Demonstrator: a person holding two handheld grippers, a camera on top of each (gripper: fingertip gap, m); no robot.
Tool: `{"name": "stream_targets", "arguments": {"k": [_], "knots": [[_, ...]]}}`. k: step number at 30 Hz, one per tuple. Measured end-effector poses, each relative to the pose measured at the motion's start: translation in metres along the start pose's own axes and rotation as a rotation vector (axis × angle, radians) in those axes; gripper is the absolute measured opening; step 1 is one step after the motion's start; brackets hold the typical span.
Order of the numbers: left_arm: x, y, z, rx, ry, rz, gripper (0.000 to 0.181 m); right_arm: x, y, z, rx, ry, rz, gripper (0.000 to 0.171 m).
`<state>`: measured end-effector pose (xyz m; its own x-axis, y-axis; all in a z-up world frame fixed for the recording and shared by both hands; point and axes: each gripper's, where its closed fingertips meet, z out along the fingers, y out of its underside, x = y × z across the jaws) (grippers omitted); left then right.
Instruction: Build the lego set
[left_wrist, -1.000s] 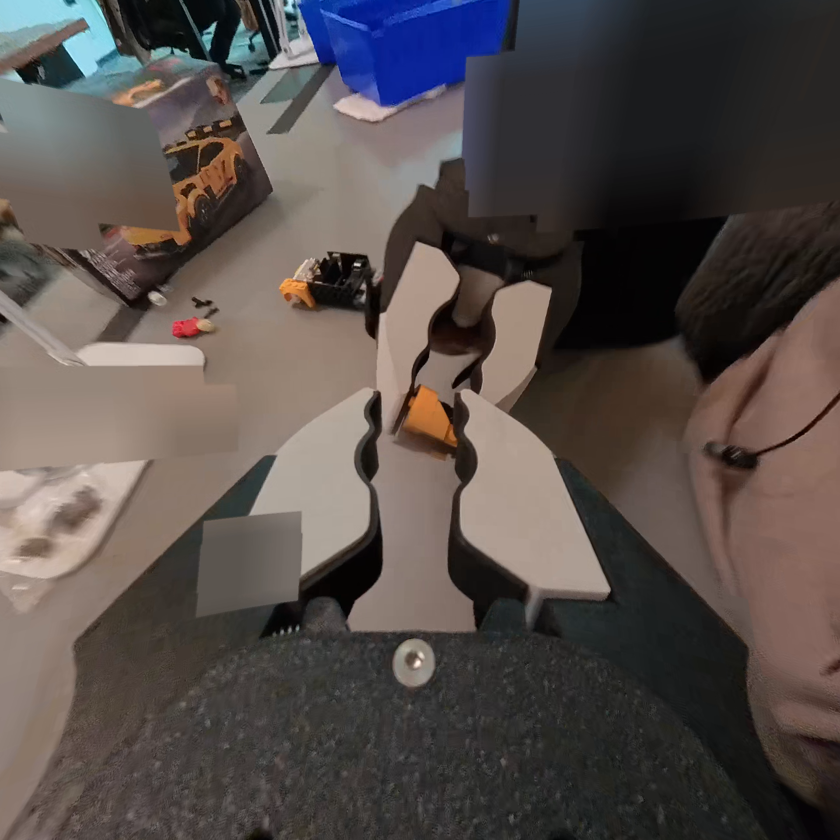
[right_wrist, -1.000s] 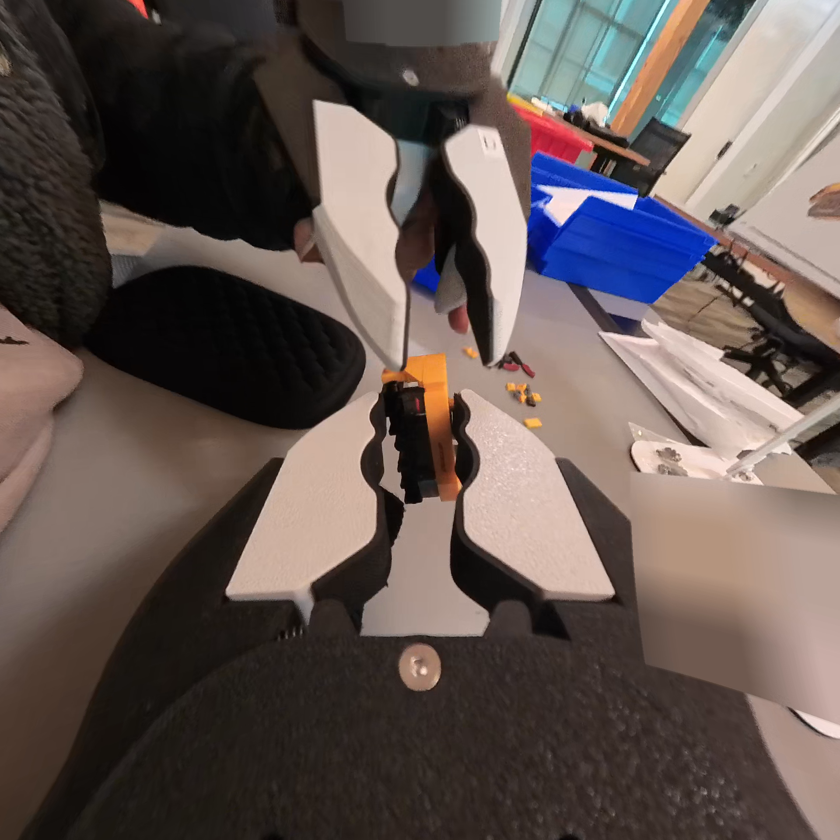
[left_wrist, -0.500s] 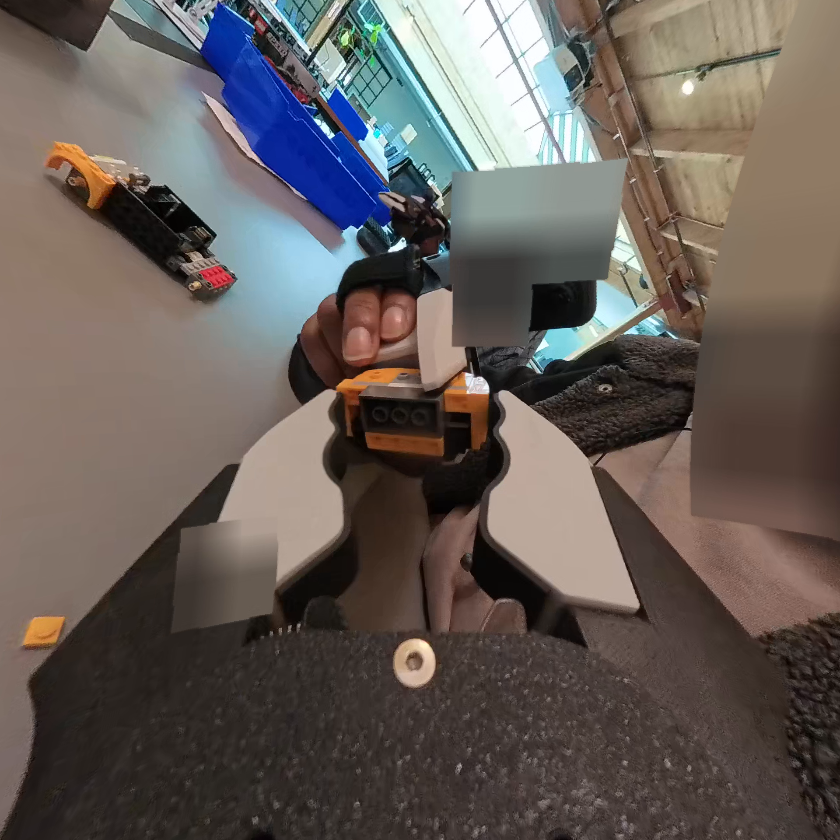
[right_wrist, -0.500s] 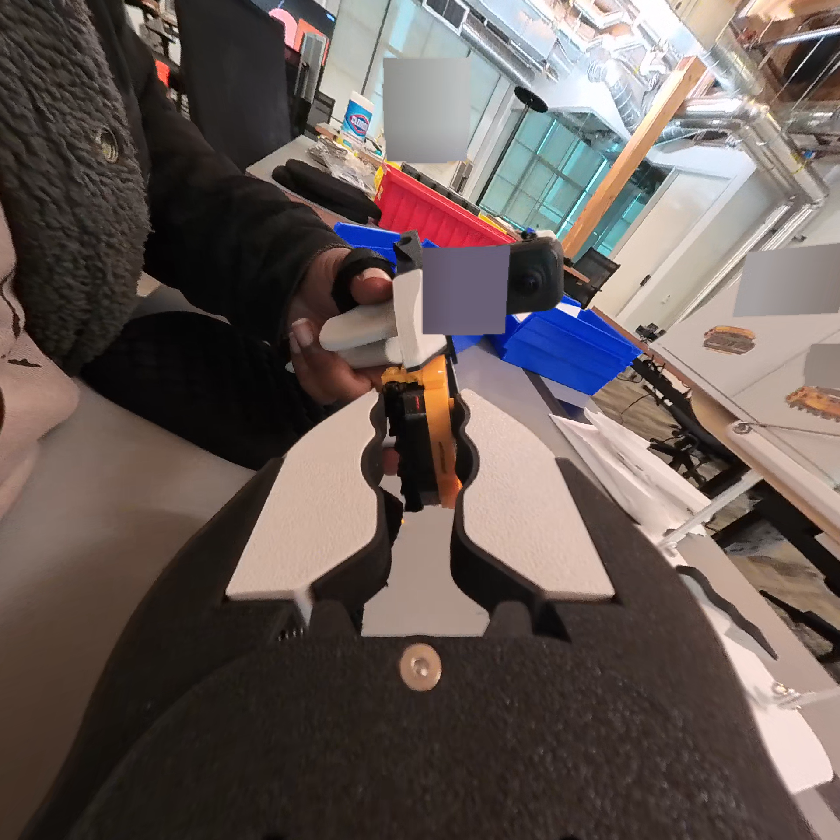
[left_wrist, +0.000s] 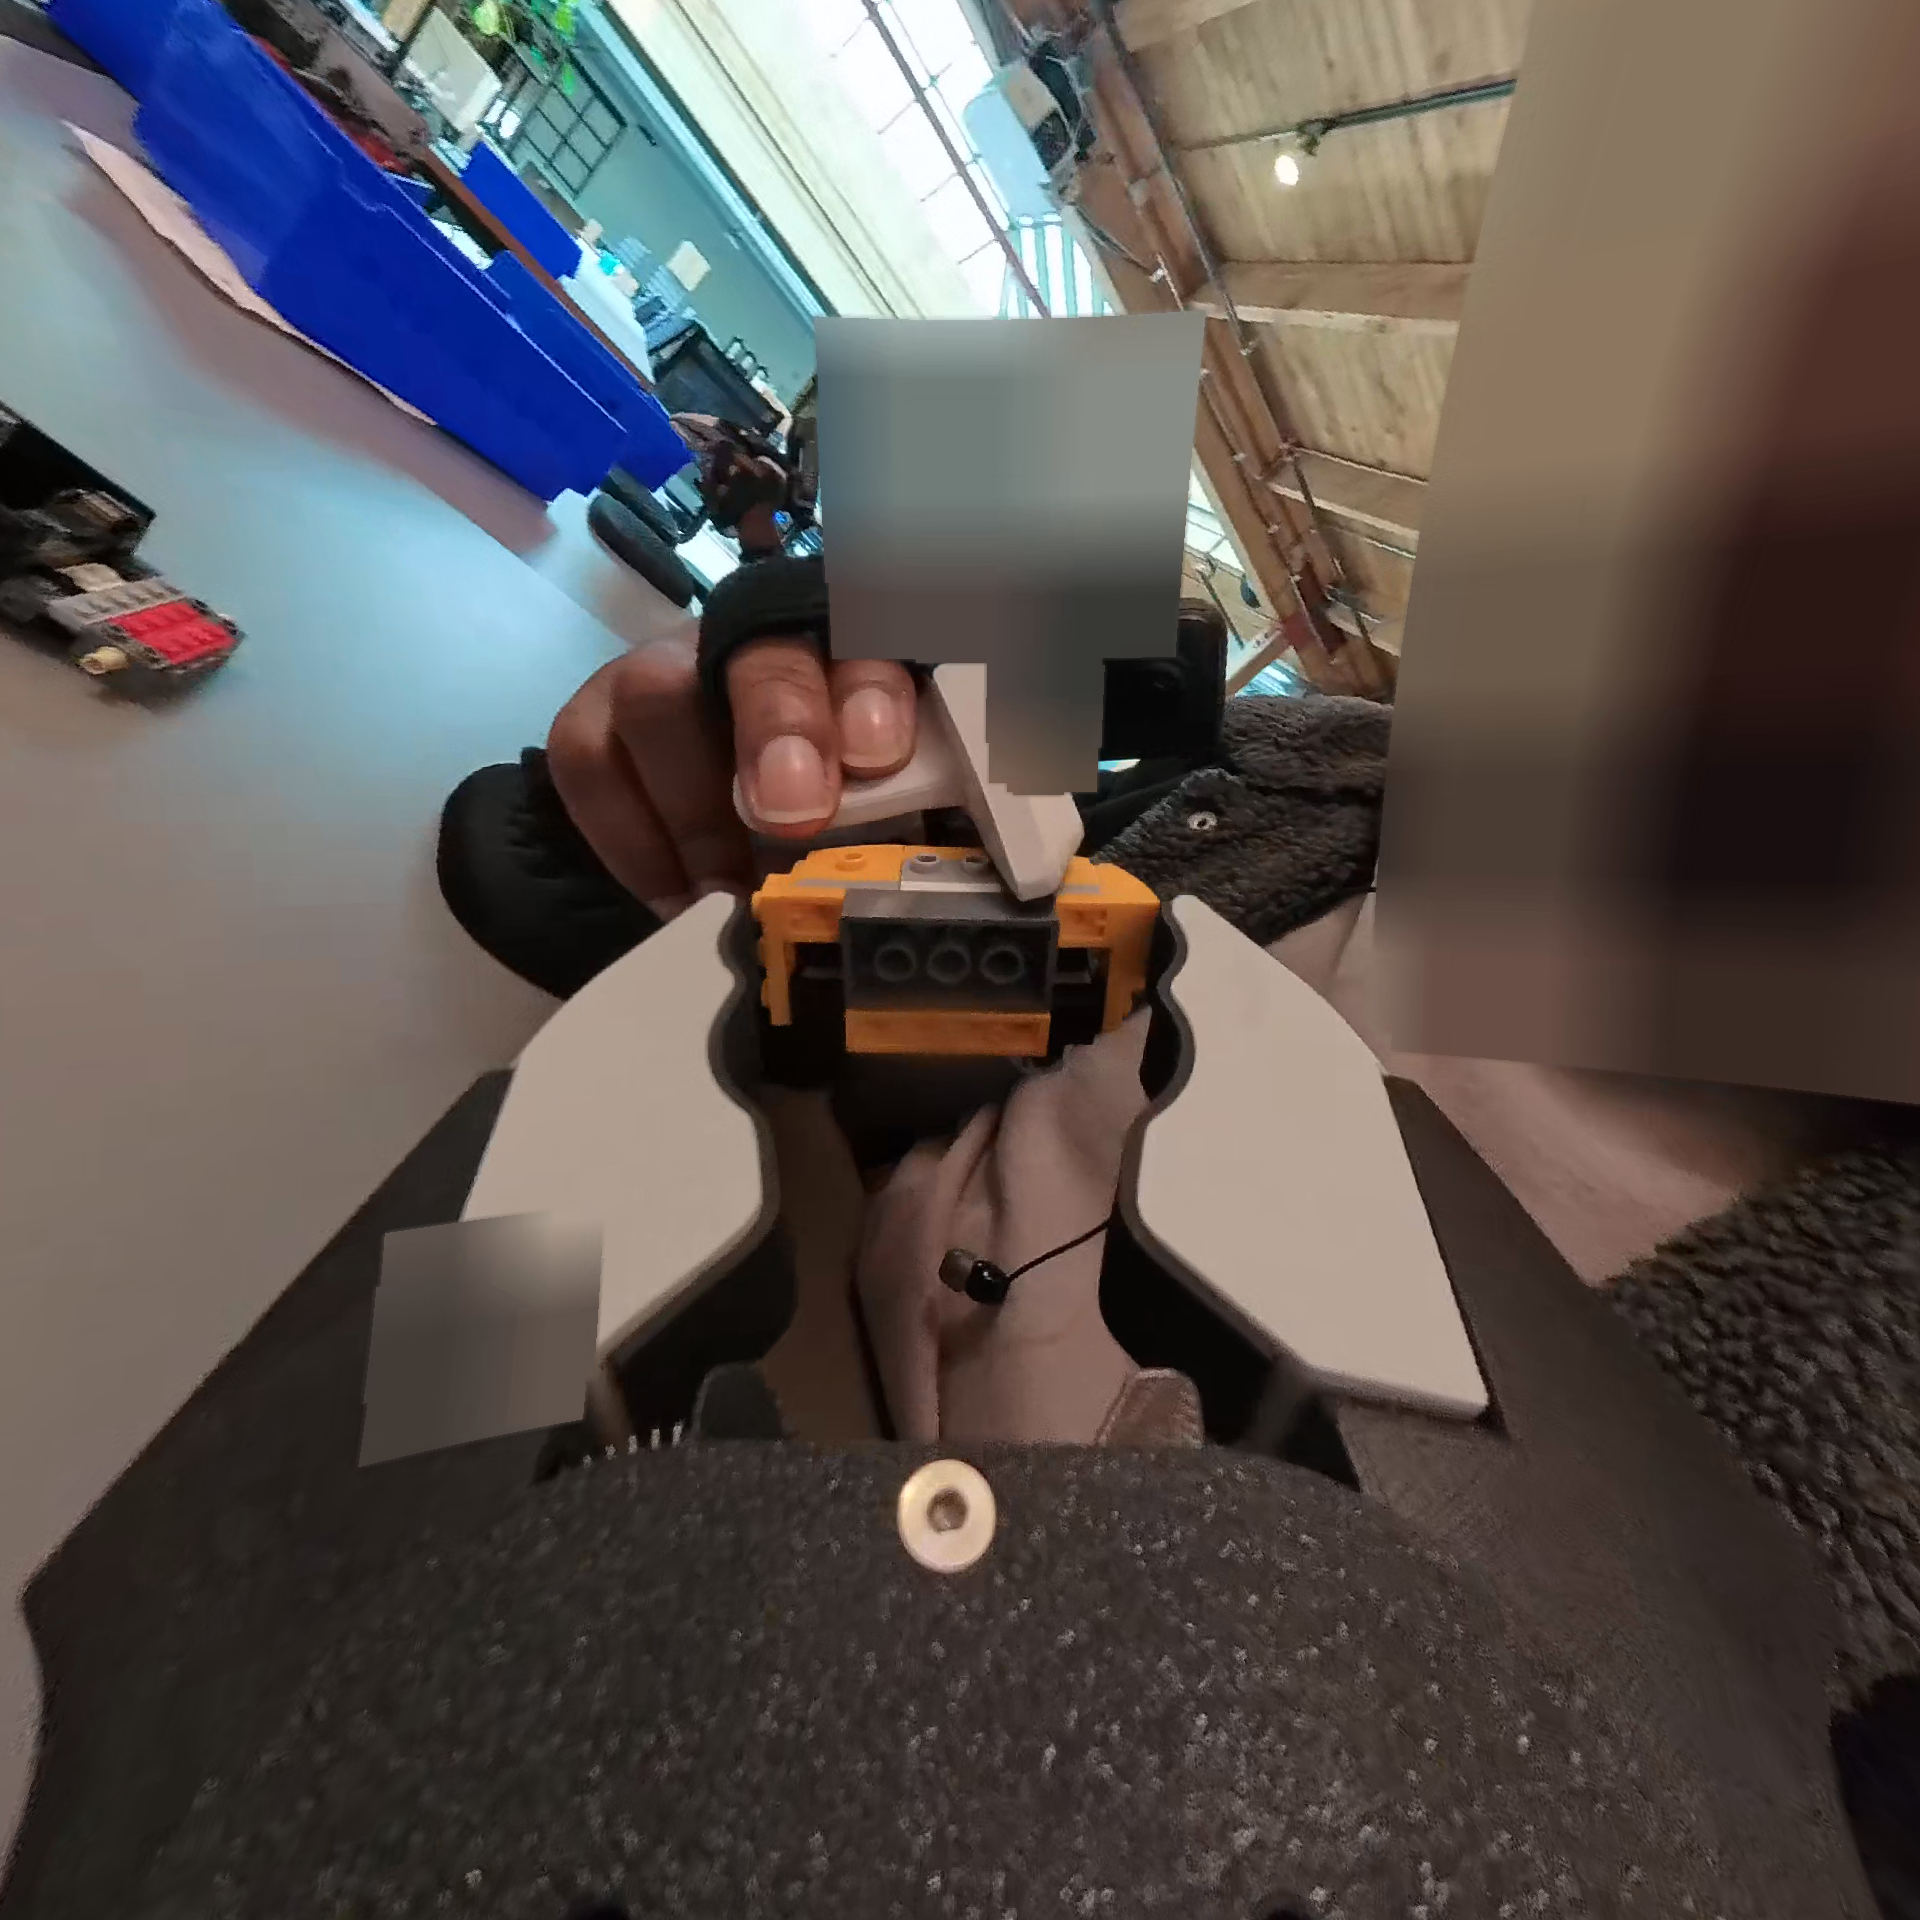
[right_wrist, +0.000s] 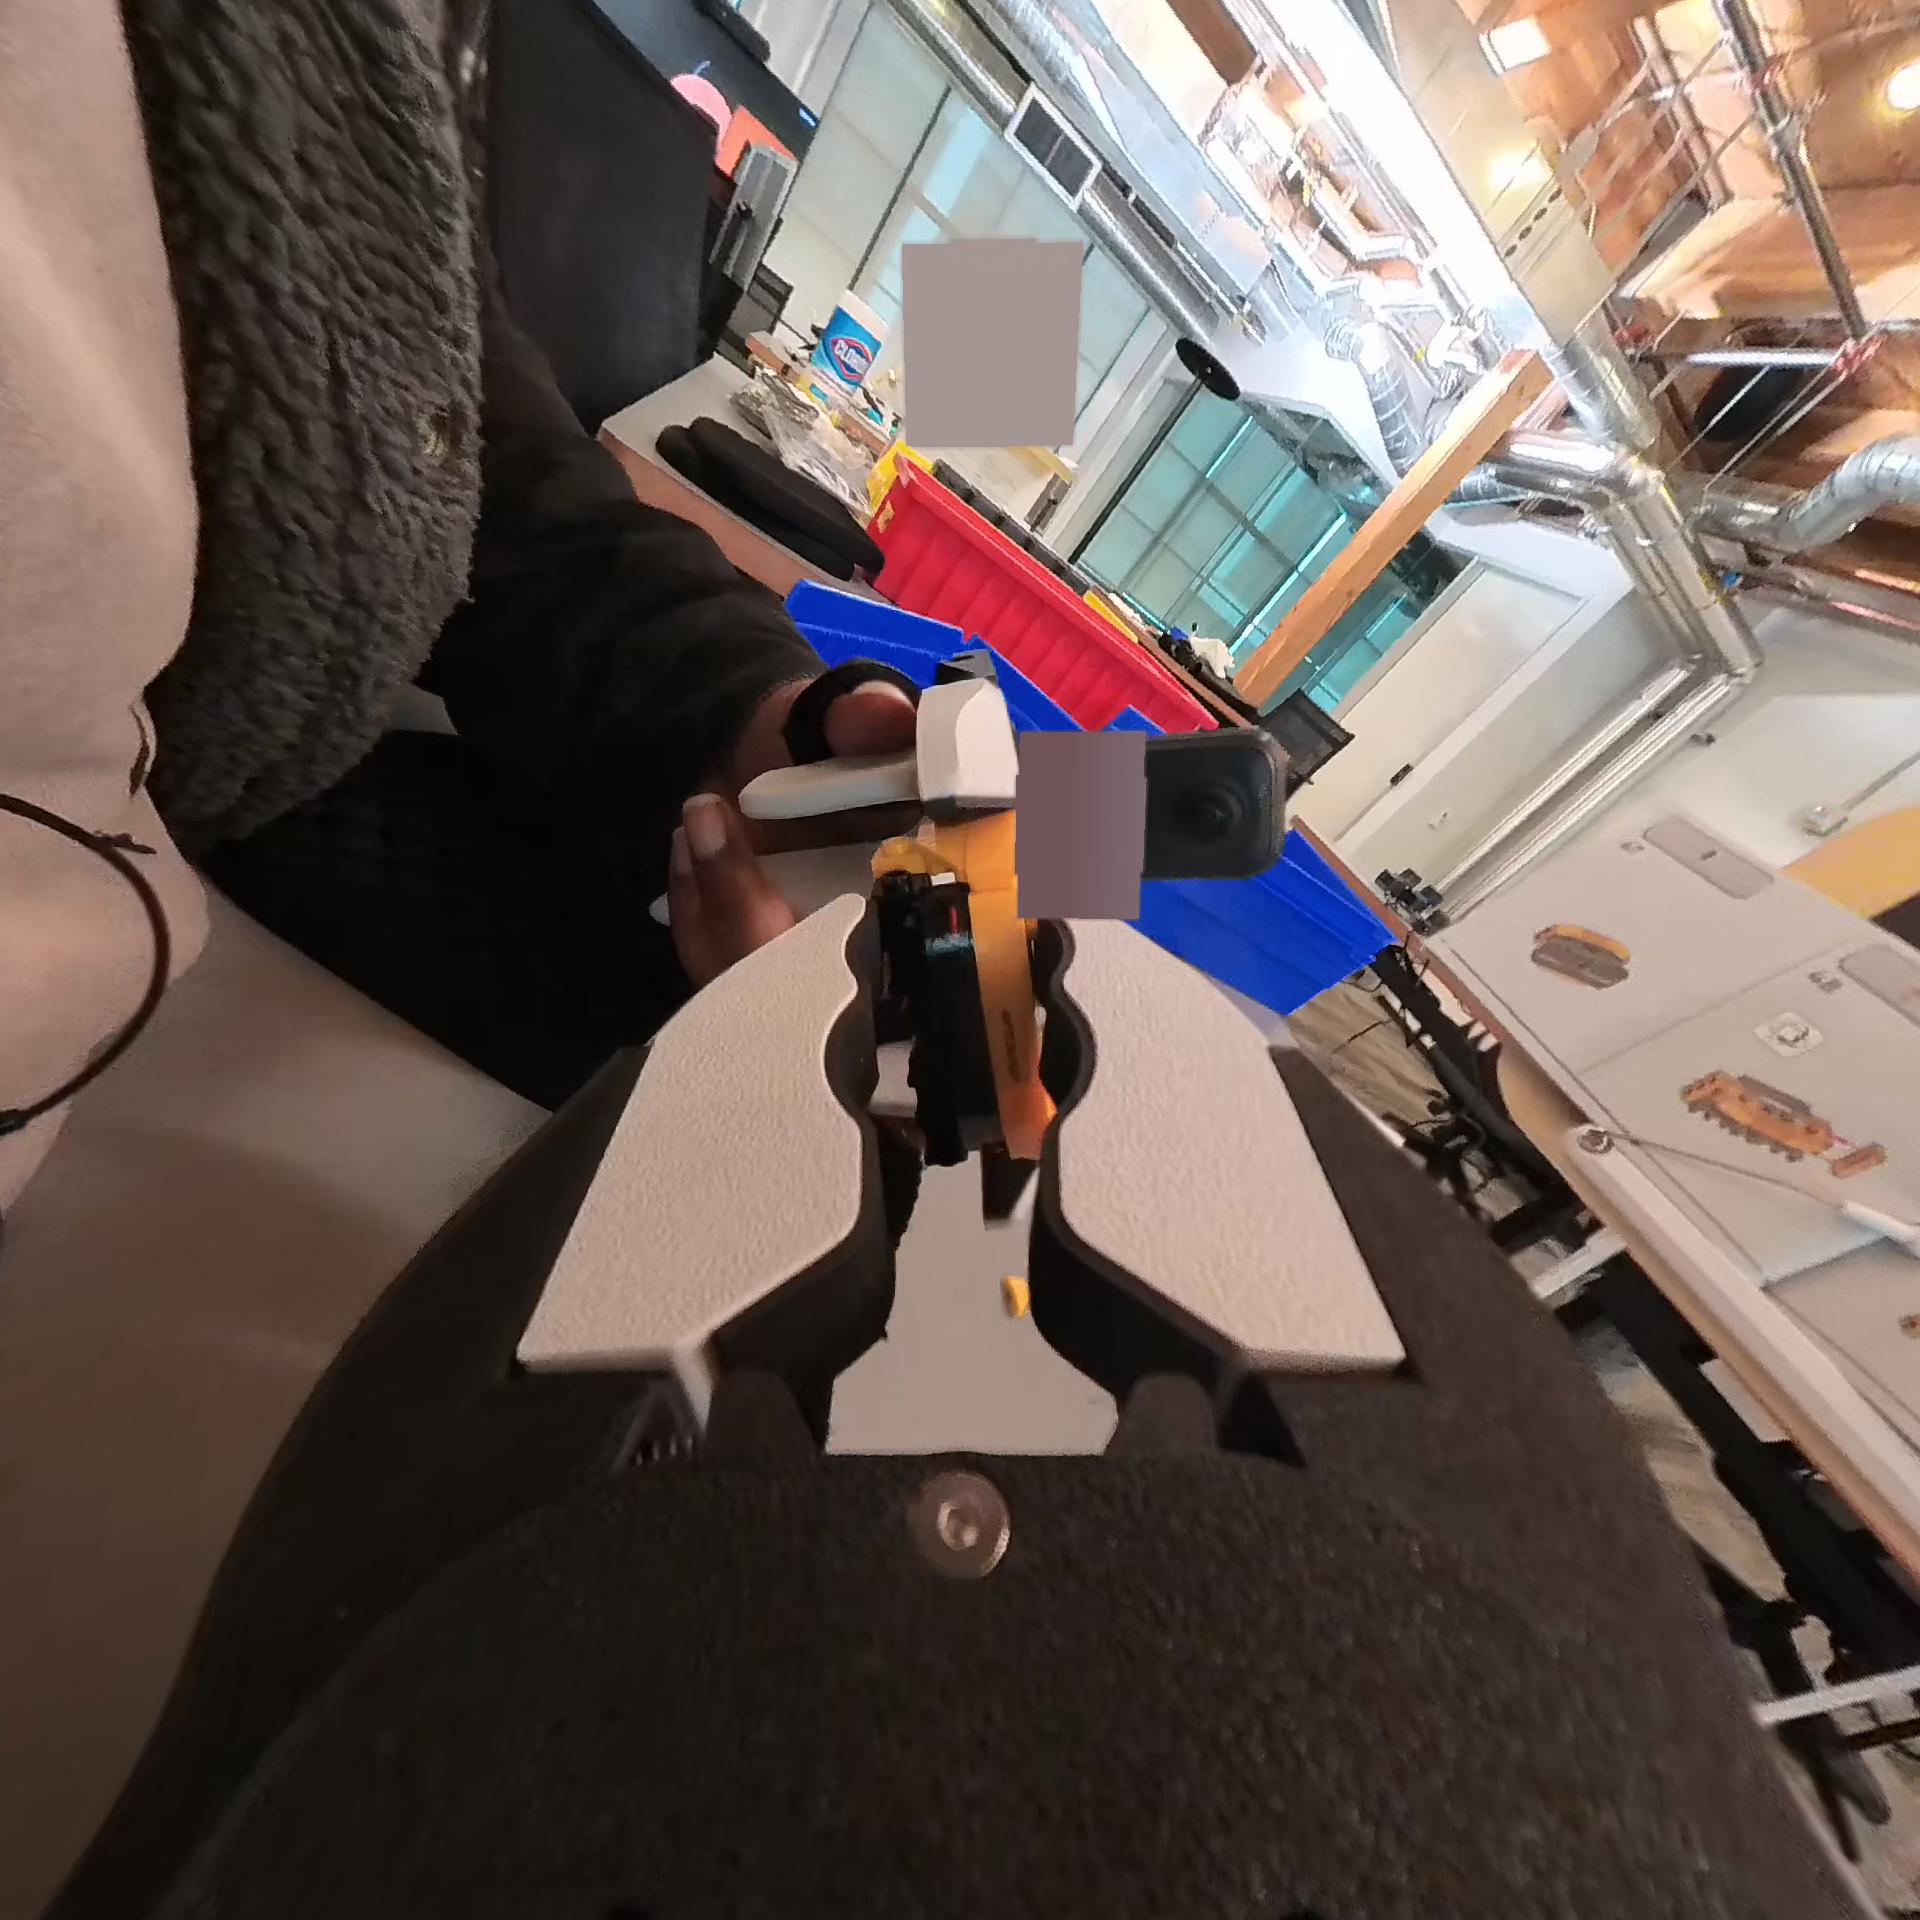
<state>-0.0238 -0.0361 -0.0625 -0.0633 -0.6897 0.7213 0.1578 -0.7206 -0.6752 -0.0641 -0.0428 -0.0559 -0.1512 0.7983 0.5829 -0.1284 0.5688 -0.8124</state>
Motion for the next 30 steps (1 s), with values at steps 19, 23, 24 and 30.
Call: {"name": "stream_targets", "arguments": {"k": [19,23,24,30], "knots": [[0.009,0.011,0.001,-0.078,-0.029,0.096,0.070,-0.009,-0.006,0.001,-0.021,-0.002,-0.142,0.028],[0.002,0.005,-0.002,-0.043,-0.054,0.107,0.071,-0.004,0.001,0.002,-0.022,0.013,-0.086,0.028],[0.001,0.004,-0.002,-0.039,-0.064,0.116,0.070,0.000,0.002,0.002,-0.011,0.025,-0.055,0.028],[-0.004,-0.002,-0.004,-0.035,-0.142,0.179,0.079,0.012,0.009,-0.002,-0.019,0.063,-0.005,0.028]]}}
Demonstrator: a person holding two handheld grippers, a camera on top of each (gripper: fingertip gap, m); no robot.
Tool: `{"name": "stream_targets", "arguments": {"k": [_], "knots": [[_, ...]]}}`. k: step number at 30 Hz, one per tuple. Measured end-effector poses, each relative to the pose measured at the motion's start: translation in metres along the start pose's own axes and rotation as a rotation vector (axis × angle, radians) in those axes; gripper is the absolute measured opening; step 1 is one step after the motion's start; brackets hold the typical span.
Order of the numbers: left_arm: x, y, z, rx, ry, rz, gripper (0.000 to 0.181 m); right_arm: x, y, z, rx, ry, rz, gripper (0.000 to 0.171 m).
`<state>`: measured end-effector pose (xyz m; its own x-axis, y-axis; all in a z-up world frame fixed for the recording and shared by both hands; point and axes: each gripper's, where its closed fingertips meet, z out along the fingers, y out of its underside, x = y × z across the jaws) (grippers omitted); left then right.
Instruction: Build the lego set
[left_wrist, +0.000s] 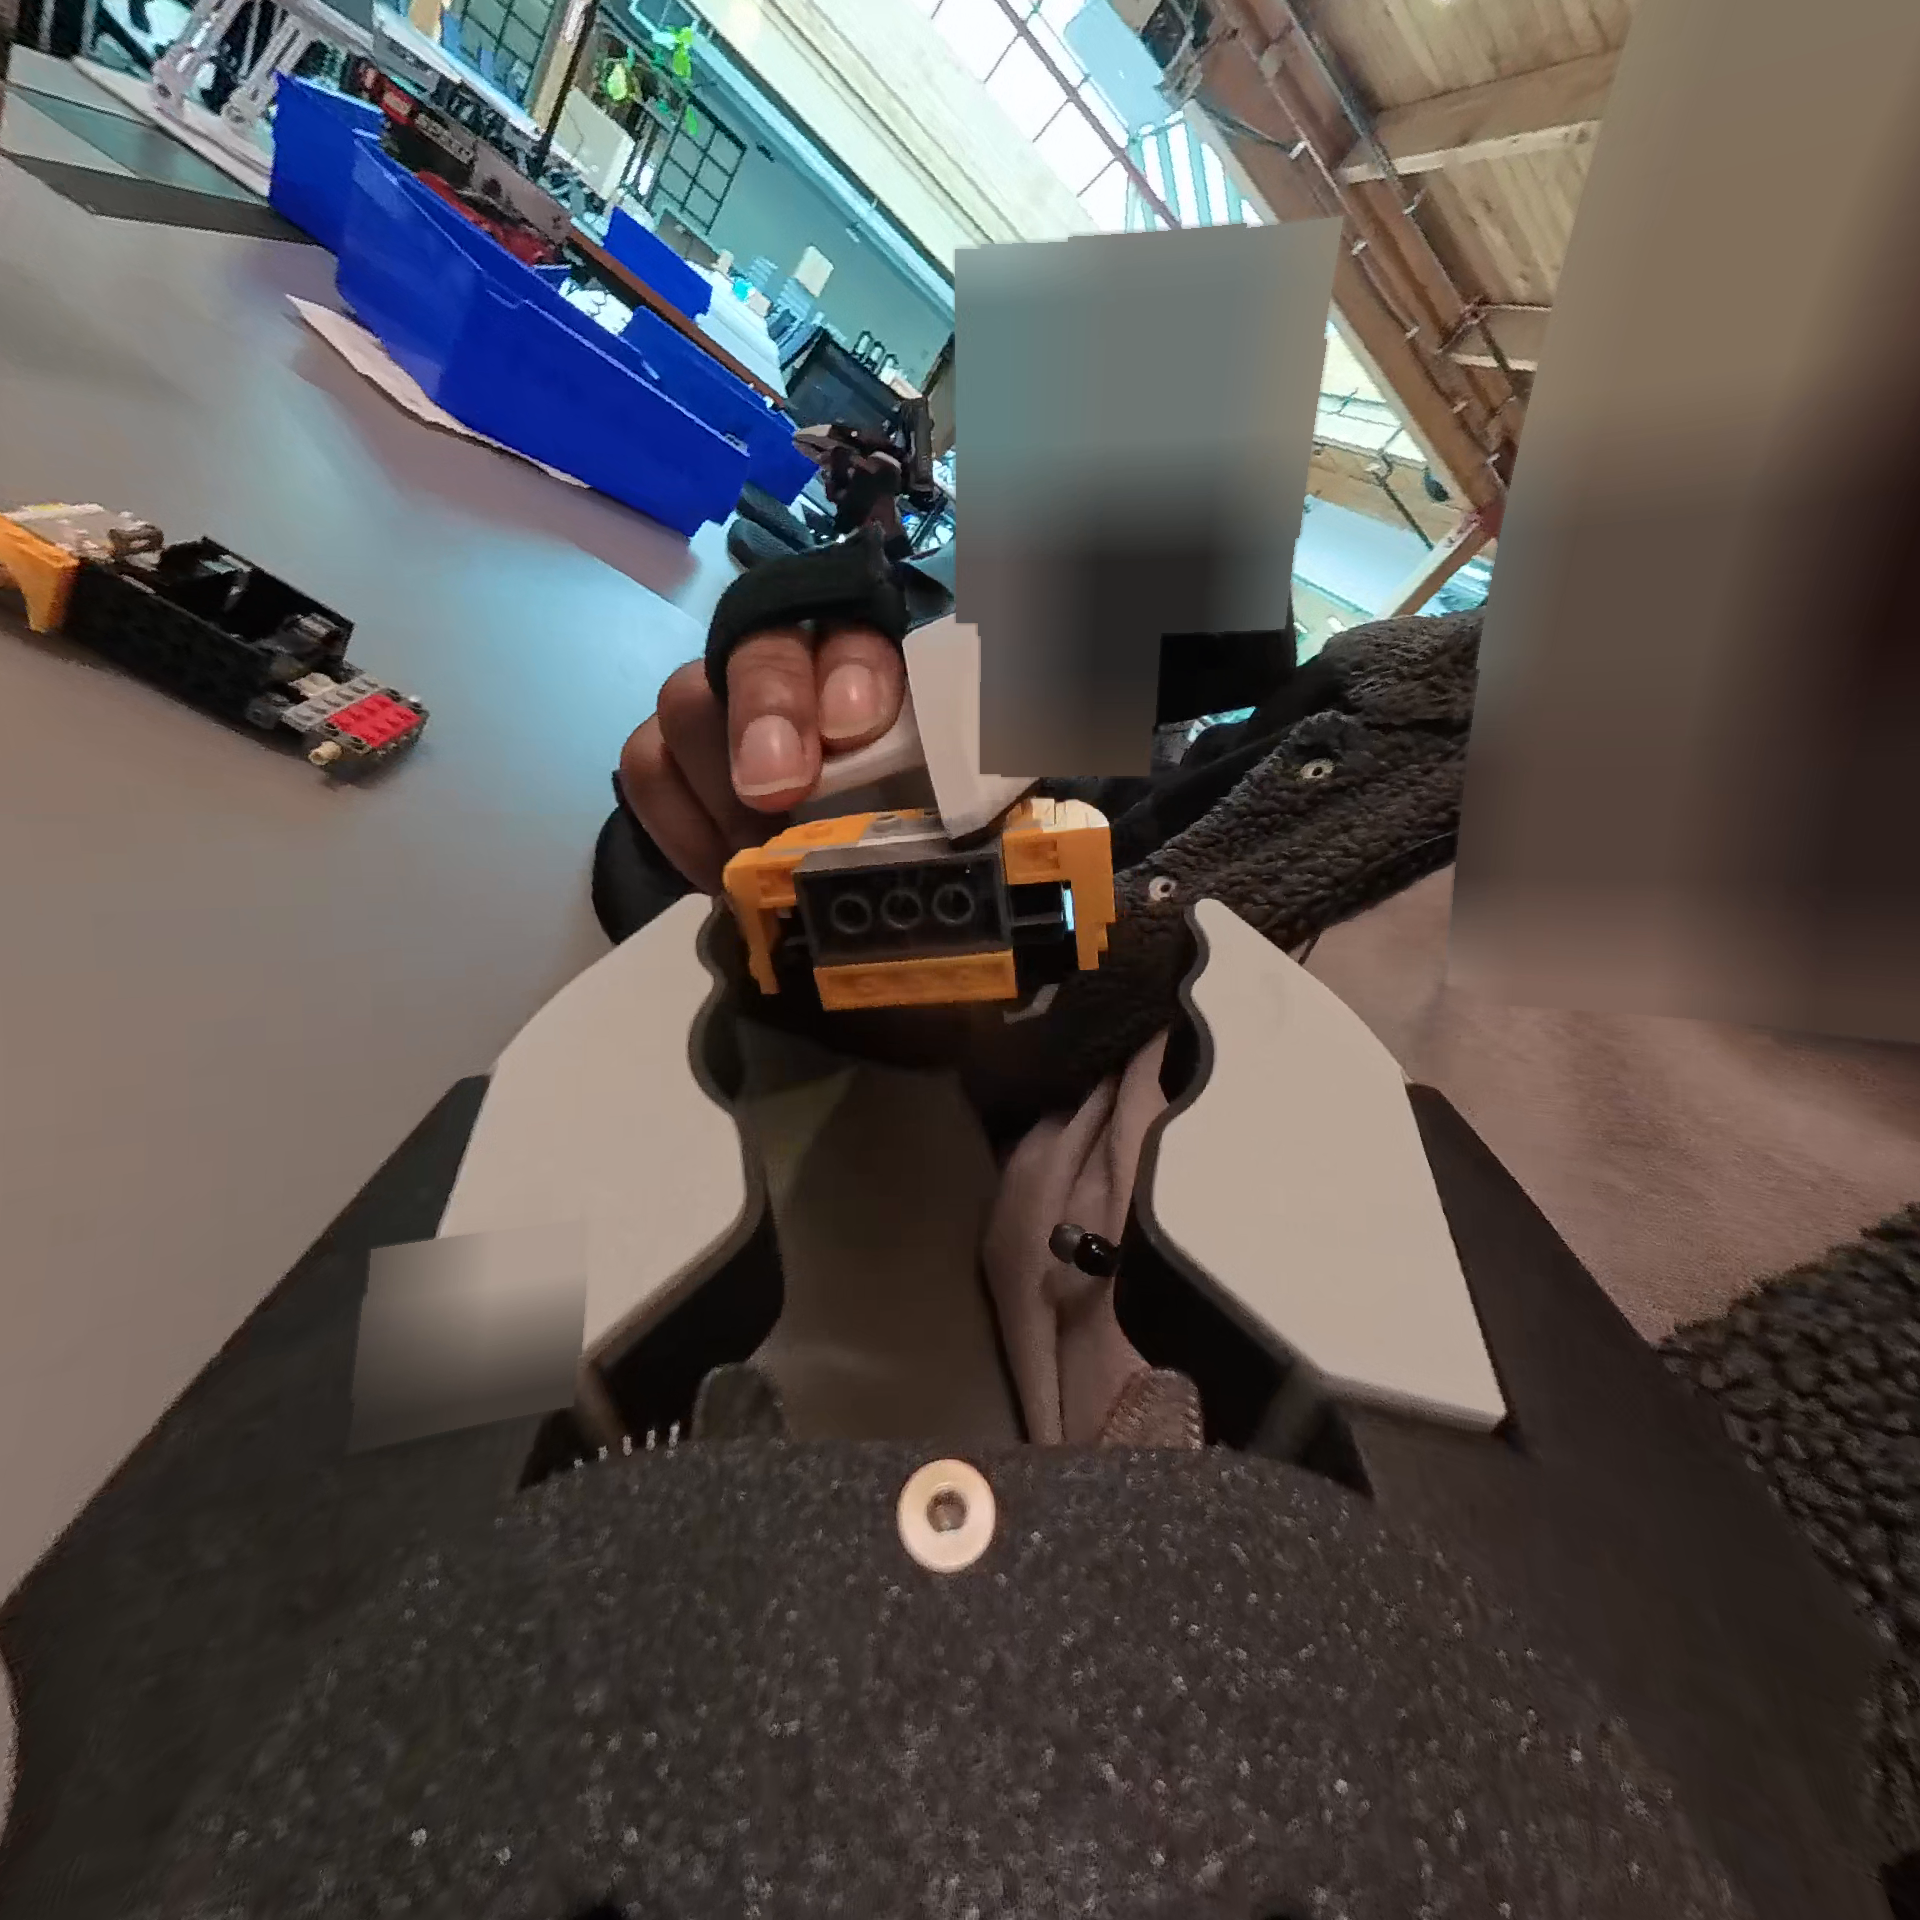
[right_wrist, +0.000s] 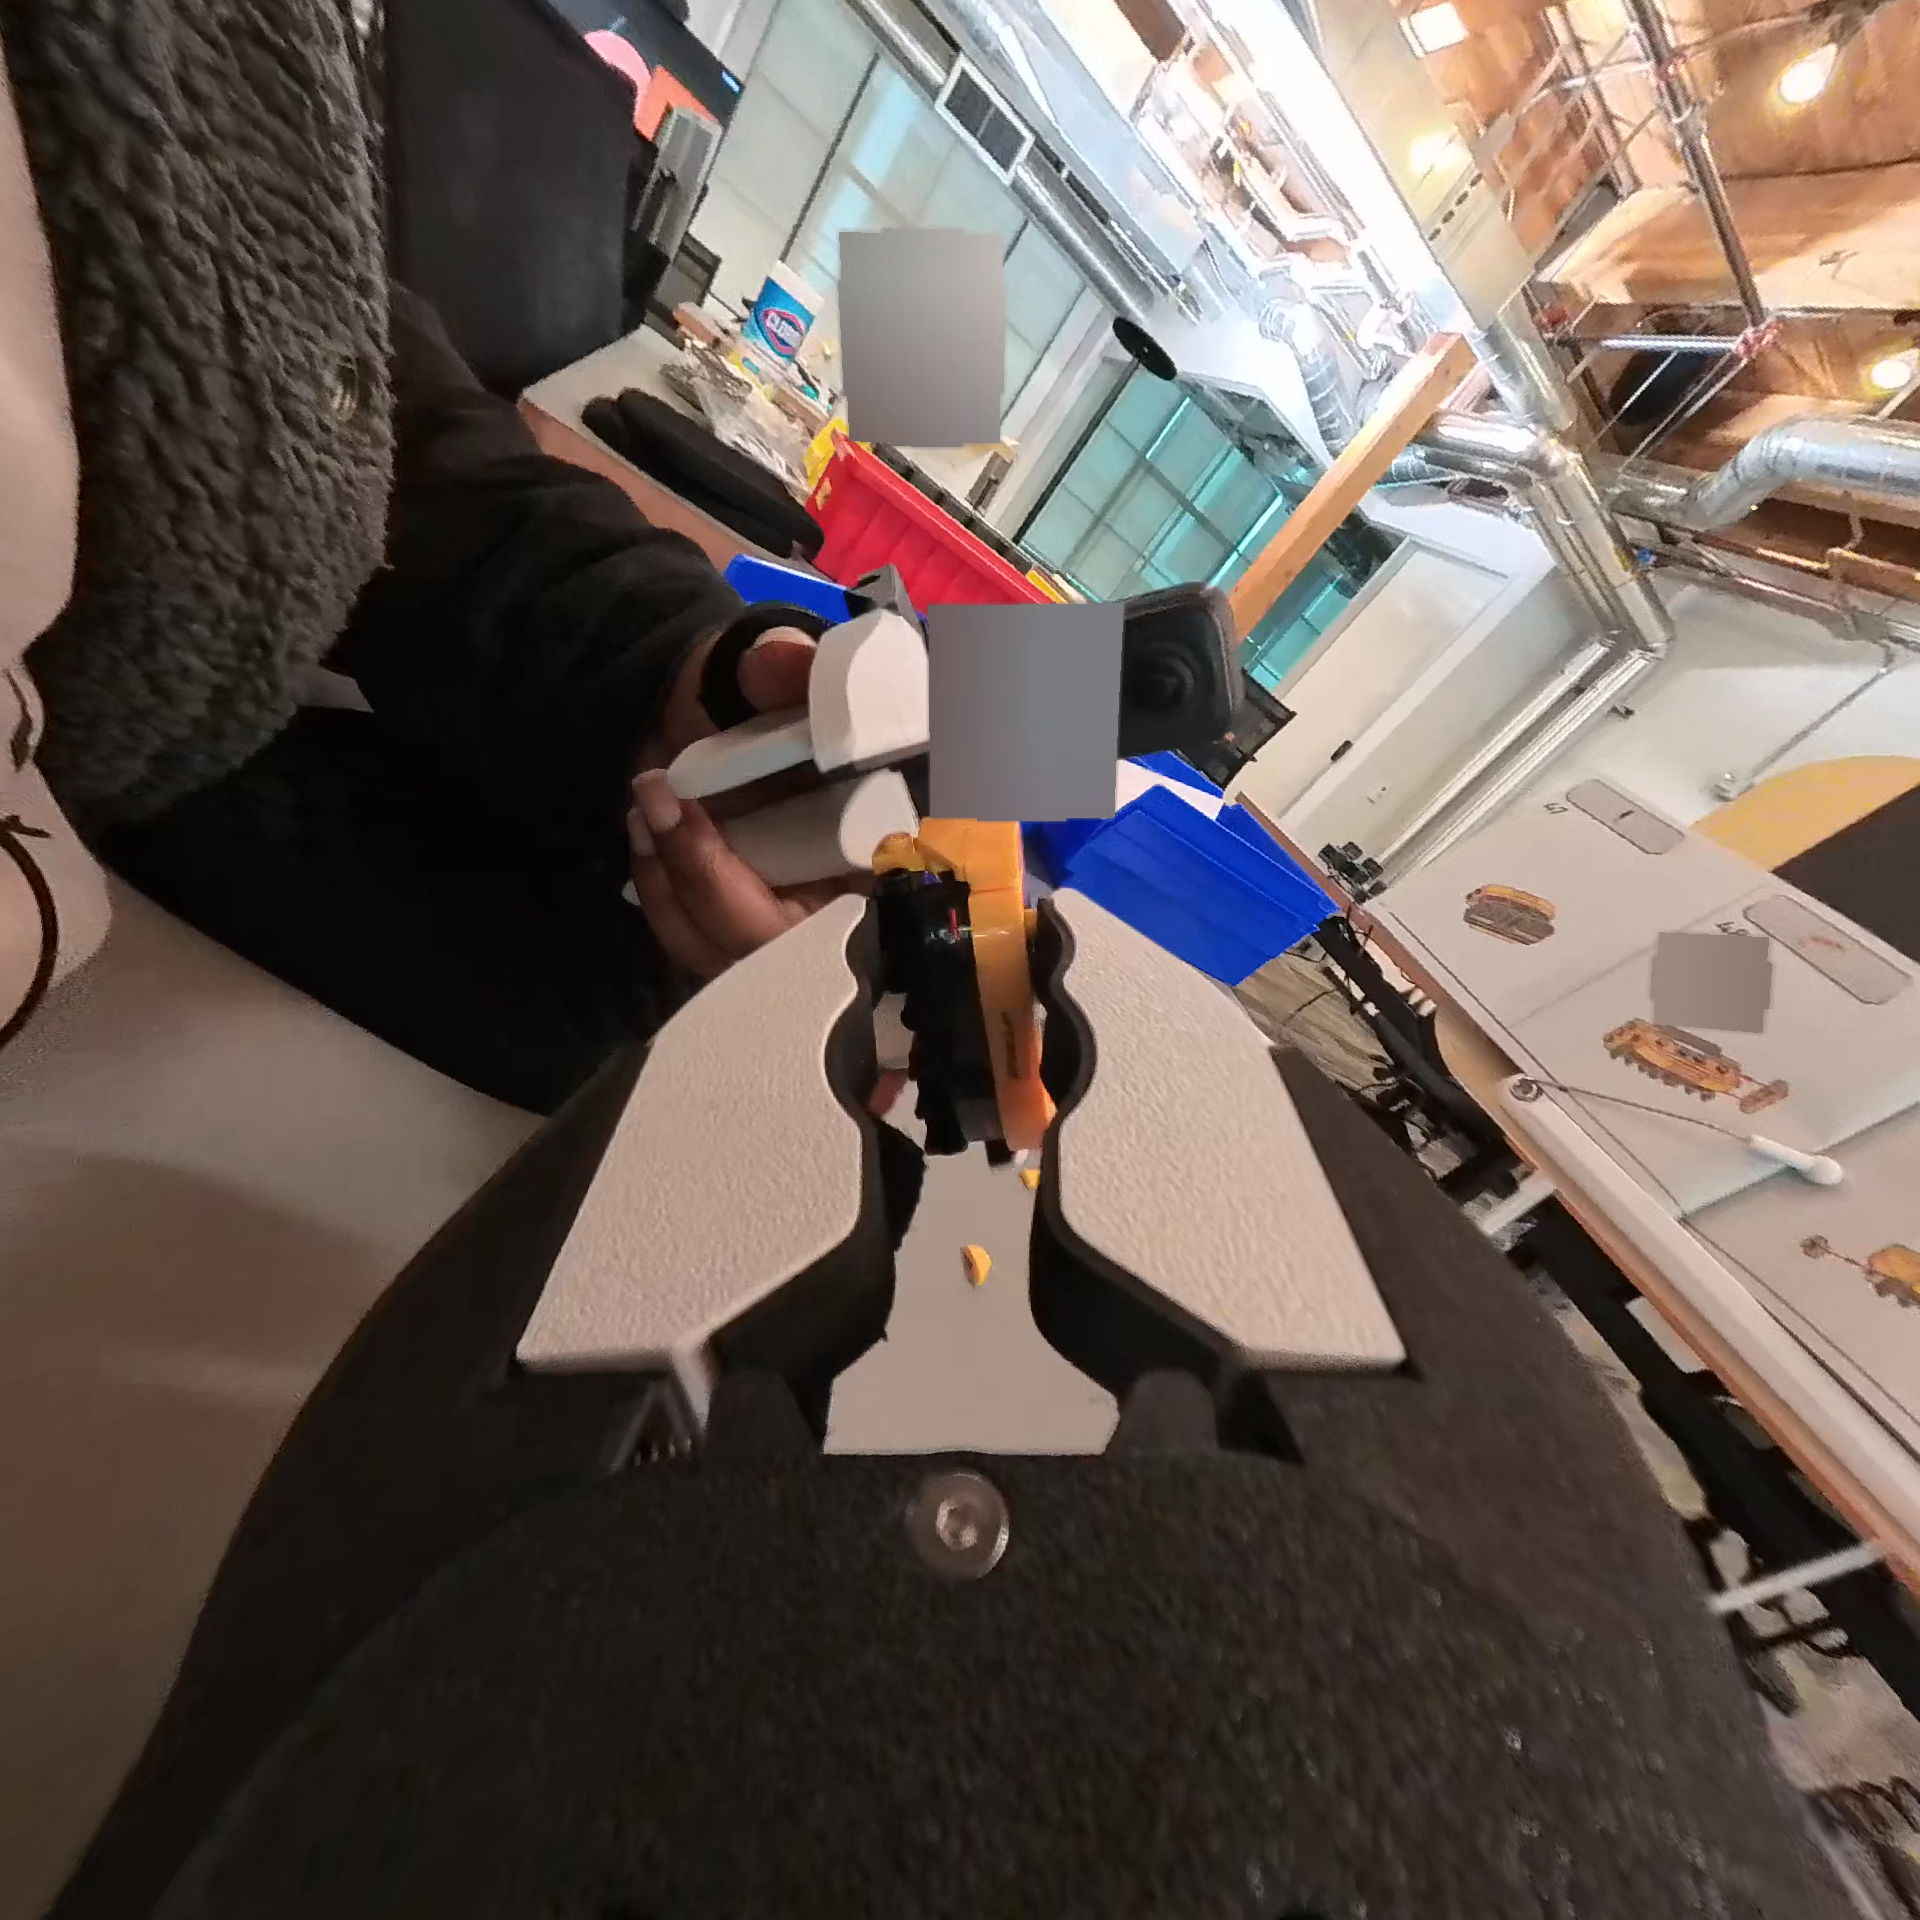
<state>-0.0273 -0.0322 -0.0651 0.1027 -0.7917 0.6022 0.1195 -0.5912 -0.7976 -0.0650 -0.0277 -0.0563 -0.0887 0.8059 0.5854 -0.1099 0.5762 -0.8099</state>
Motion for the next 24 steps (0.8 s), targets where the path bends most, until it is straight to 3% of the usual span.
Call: {"name": "stream_targets", "arguments": {"k": [6,24], "knots": [[-0.0081,0.0040,0.0026,0.001,-0.031,-0.056,0.068,-0.0017,0.0052,0.0033,-0.043,0.016,-0.057,0.028],[-0.0071,0.0077,0.0024,-0.016,-0.014,-0.081,0.067,-0.0034,0.0068,0.0030,-0.091,0.040,-0.149,0.027]]}}
